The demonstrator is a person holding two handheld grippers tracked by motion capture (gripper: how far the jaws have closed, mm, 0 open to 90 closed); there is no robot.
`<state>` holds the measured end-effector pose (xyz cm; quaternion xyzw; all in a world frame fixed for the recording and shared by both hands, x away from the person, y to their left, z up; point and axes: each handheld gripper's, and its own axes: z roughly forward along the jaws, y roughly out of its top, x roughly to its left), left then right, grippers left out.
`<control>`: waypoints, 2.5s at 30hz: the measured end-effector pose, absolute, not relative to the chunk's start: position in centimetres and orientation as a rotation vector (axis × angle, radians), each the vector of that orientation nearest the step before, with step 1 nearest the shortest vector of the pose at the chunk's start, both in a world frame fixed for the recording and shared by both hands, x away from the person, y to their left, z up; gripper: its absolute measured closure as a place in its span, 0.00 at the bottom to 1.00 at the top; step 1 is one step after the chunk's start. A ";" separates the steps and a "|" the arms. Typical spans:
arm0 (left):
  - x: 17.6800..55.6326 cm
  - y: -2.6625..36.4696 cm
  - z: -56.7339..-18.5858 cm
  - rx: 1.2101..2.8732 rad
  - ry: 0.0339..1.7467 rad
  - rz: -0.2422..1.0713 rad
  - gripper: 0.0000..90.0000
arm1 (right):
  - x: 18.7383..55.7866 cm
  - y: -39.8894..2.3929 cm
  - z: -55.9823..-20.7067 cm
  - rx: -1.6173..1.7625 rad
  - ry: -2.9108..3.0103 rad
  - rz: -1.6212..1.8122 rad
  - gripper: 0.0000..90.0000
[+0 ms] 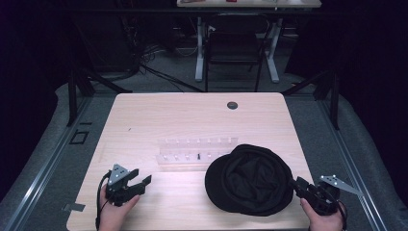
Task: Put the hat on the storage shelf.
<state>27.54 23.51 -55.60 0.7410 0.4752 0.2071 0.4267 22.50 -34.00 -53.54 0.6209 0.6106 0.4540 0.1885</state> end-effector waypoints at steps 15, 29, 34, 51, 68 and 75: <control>27.5 23.5 -55.6 1.850 1.198 0.516 0.46 | 24.3 -32.5 -50.7 1.757 1.963 0.968 0.62; 27.5 23.3 -55.6 1.856 1.188 0.519 0.46 | 26.6 -32.3 -48.8 1.886 2.092 0.908 0.71; 27.5 23.3 -55.7 1.857 1.191 0.520 0.46 | 27.3 -32.4 -48.4 1.916 2.123 0.866 0.75; 27.5 23.3 -55.7 1.857 1.193 0.521 0.45 | 29.2 -32.5 -48.3 1.918 2.217 0.772 0.78; 27.5 23.2 -55.8 1.859 1.191 0.523 0.45 | 30.0 -32.7 -49.6 1.897 2.277 0.770 0.87; 27.5 23.3 -55.7 1.859 1.193 0.523 0.45 | 29.9 -32.5 -49.2 1.910 2.290 0.790 0.94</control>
